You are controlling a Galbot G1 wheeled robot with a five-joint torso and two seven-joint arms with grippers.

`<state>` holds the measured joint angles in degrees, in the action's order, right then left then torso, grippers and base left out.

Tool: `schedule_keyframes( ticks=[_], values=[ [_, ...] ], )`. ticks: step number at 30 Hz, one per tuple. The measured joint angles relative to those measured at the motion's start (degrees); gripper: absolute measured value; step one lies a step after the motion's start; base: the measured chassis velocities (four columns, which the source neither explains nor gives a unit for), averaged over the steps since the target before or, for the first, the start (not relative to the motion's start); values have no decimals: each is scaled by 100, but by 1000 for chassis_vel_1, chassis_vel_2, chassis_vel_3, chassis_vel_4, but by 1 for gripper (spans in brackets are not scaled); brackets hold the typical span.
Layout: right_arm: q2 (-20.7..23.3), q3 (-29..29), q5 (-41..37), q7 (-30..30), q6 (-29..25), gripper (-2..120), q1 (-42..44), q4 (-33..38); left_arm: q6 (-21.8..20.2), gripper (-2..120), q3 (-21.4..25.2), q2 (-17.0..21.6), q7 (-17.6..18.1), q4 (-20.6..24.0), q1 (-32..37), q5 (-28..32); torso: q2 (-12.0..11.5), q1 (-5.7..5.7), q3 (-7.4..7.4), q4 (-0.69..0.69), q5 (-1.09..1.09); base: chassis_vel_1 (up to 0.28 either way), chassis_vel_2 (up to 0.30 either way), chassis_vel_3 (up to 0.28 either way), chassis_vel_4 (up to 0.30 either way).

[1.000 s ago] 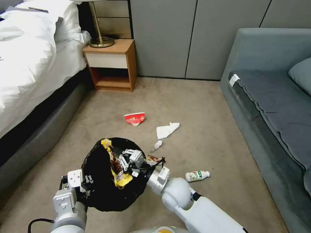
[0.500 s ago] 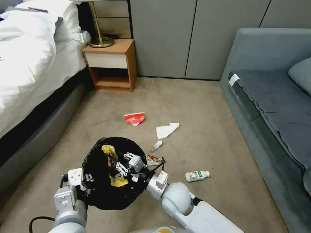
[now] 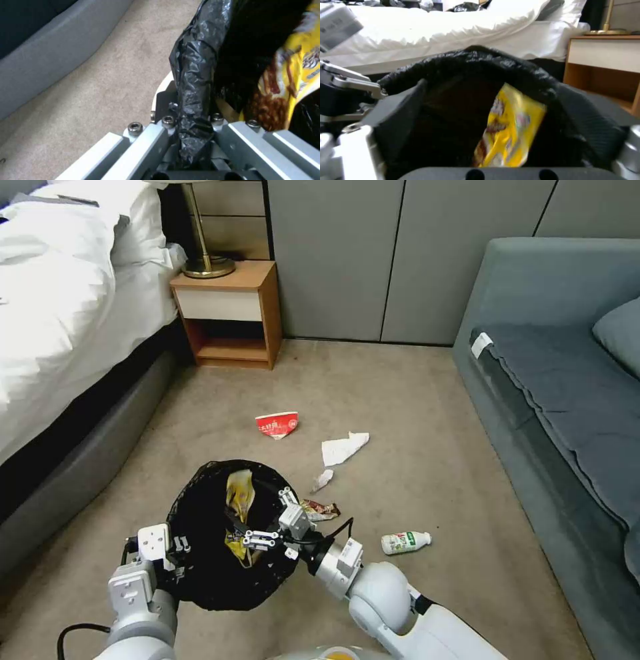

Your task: Pick up the trash bin, then pick up the garbage from the floor and place it into the trash bin.

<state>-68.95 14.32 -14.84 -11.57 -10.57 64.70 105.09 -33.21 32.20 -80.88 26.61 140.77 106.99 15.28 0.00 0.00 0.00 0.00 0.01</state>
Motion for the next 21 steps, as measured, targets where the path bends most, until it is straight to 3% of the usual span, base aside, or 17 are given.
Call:
schedule_keyframes(
  ticks=[8,15,18,21],
  values=[
    [399,-271,-16,-30,142,100,130,504,0,1,-54,-13,1,8,-5,-29,0,0,0,0,0,0,0,0,0],
    [480,-415,73,-36,96,100,311,628,0,1,-77,8,1,31,-6,-43,0,0,0,1,0,0,0,0,0],
    [671,-665,86,25,82,100,459,1046,0,1,-44,41,1,19,-15,-34,0,0,0,0,0,0,0,0,0],
    [843,-1314,90,387,178,100,943,1969,8,1,0,73,1,-109,-75,-30,0,0,0,1,-1,0,0,0,0]
  ],
)
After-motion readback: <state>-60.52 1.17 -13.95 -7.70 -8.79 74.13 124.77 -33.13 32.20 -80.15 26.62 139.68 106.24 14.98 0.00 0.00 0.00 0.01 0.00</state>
